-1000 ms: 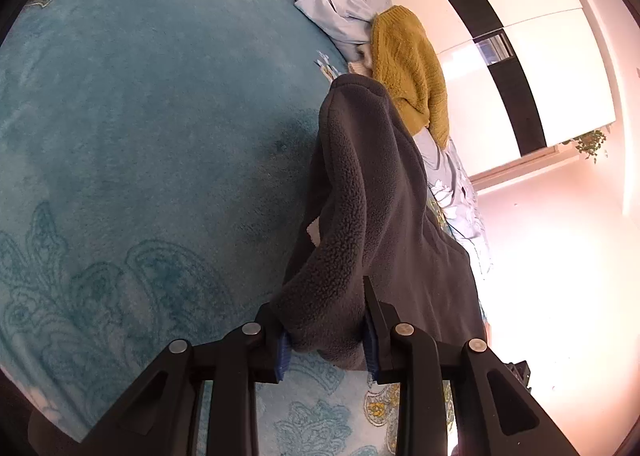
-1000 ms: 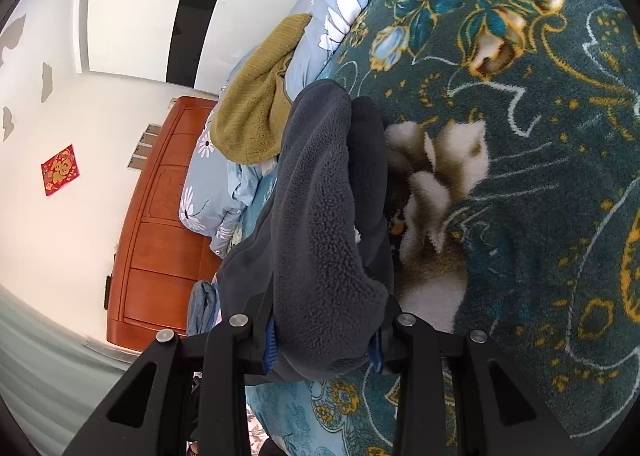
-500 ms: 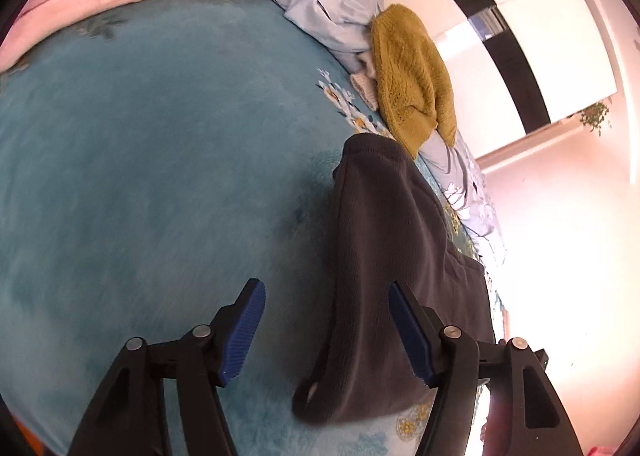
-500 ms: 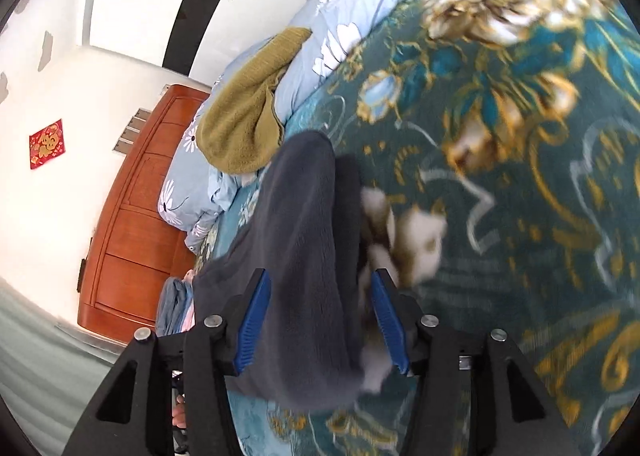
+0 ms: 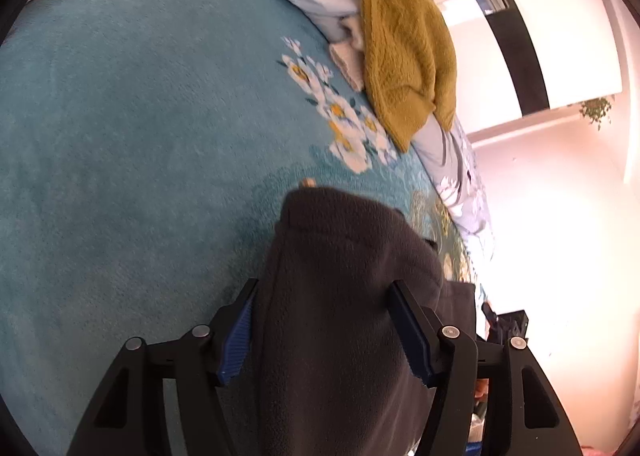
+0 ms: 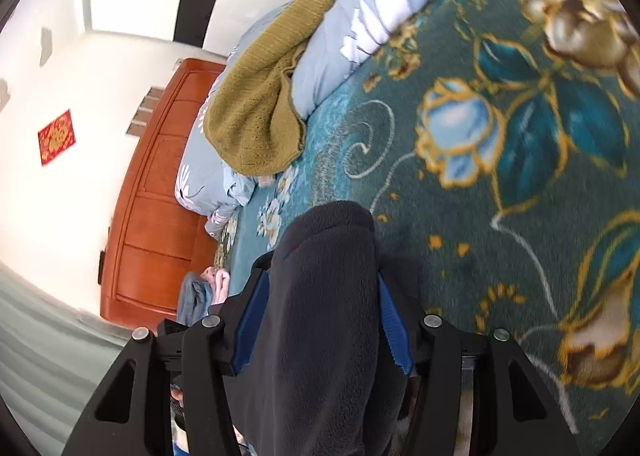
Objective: Fold clothes
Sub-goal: 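Pinch the folded jacket ends with both grippers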
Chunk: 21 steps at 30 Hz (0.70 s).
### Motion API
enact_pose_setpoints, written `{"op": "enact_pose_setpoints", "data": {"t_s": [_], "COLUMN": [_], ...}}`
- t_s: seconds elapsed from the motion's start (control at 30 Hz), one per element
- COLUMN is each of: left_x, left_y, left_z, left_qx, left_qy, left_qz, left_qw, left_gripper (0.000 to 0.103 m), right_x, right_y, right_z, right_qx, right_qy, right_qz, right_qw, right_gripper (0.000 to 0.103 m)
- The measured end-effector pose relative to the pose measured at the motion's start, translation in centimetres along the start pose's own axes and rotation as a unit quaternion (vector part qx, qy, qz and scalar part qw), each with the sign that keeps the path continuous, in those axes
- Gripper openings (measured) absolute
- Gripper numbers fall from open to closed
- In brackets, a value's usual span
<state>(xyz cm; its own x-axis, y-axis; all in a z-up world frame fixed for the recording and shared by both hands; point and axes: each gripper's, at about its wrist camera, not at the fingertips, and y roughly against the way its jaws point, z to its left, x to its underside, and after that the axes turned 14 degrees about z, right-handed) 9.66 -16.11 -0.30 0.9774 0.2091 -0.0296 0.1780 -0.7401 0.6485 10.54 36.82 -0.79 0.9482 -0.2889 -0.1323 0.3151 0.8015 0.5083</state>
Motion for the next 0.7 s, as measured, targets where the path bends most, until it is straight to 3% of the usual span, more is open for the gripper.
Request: {"op": "enact_pose_setpoints", "data": {"t_s": [0.1,0.2,0.27,0.33,0.6,0.67,0.7], "left_x": [-0.1,0.3,0.4,0.3,-1.1,-1.5,-2.0], "left_y": [-0.1,0.1,0.4,0.8,4.1,5.0,4.8], "left_z": [0.2,-0.1,-0.7,-1.4,-6.1,-7.3,-7.2], "left_qx": [0.015,0.008,0.012,0.017,0.027,0.030,0.009], "left_qy": [0.003,-0.007,-0.017,-0.028,-0.072,-0.083,-0.078], "left_qz": [0.000,-0.006,-0.015,-0.025,-0.086,-0.102,-0.103], "left_qw": [0.9999,0.9999,0.9997,0.9991,0.9933,0.9909,0.9916], "left_gripper": [0.049,0.037,0.020,0.017,0.014,0.014,0.014], "right_x": [-0.3,-0.4,-0.4,-0.3,-1.7,-2.3,-2.7], "right_y": [-0.3,-0.6,-0.9,-0.8,2.3,2.5,2.4], "right_z": [1.3,2.7,3.2,3.6,6.7,7.3,7.0], "right_qx": [0.020,0.062,0.082,0.092,0.022,0.020,0.031], "right_qy": [0.033,0.066,0.070,0.077,0.118,0.122,0.116], "right_qz": [-0.001,0.003,0.009,0.007,-0.061,-0.074,-0.076], "right_qw": [0.999,0.996,0.994,0.993,0.991,0.990,0.990], "right_gripper": [0.053,0.036,0.016,0.012,0.010,0.010,0.010]}}
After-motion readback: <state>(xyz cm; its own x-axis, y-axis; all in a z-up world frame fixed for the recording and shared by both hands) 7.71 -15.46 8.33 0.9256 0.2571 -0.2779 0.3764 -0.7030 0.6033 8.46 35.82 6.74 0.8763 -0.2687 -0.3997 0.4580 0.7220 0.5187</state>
